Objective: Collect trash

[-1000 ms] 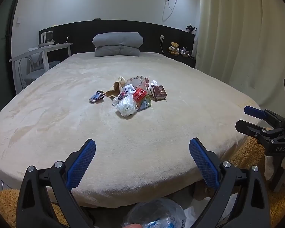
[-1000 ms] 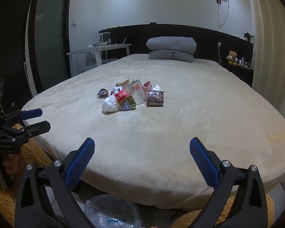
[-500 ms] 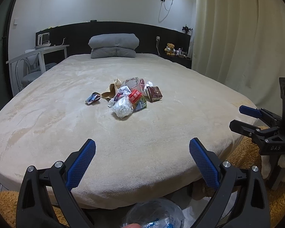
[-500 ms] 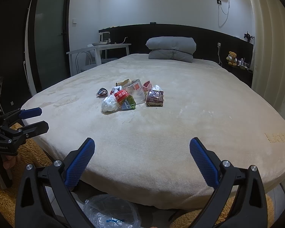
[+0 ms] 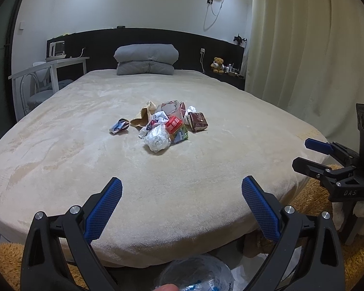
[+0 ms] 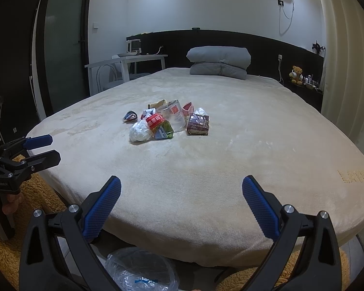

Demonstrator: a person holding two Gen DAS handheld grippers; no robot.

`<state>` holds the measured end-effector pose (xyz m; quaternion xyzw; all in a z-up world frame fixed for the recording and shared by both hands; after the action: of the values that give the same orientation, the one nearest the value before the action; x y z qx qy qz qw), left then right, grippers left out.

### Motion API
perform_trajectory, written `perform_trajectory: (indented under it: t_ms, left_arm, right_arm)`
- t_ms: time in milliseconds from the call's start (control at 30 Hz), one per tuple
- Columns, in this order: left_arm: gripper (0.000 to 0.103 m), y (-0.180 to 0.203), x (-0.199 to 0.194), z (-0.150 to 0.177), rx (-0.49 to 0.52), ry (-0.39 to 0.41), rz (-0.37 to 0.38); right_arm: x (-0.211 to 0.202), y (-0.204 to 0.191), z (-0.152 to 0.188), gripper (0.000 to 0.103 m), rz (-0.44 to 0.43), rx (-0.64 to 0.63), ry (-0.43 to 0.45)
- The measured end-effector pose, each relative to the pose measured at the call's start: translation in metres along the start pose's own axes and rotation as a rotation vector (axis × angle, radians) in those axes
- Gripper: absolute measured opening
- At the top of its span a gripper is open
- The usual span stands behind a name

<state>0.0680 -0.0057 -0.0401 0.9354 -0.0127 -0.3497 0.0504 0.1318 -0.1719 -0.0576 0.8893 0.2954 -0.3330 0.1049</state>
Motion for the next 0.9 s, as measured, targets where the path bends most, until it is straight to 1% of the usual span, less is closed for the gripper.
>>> perform_trajectory:
  t_ms: [767, 900]
  left_arm:
    - [0.097, 0.002, 0.0009, 0.0005, 0.008, -0.007, 0.013]
    - [0.097, 0.0006, 0.0002, -0.0003, 0.007, -0.001, 0.001]
  right_arm:
    - [0.0012, -0.0006, 0.0008, 0.099, 0.002, -0.003, -0.002]
    - [0.0014, -0.0008, 0.0006, 0.099, 0.003, -0.004, -0.002]
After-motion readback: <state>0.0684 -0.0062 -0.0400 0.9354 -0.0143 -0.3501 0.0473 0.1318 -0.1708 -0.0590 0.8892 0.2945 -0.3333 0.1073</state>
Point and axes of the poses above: each gripper's, at about its wrist camera, not at the fingertips, and x roughly the way its jaws point, y to its right, z to its underside, the point moved 8 cm from there along x, roughly the way its jaws point, and after that the axes turned 11 degrees about -y, right-handed, at the moved point
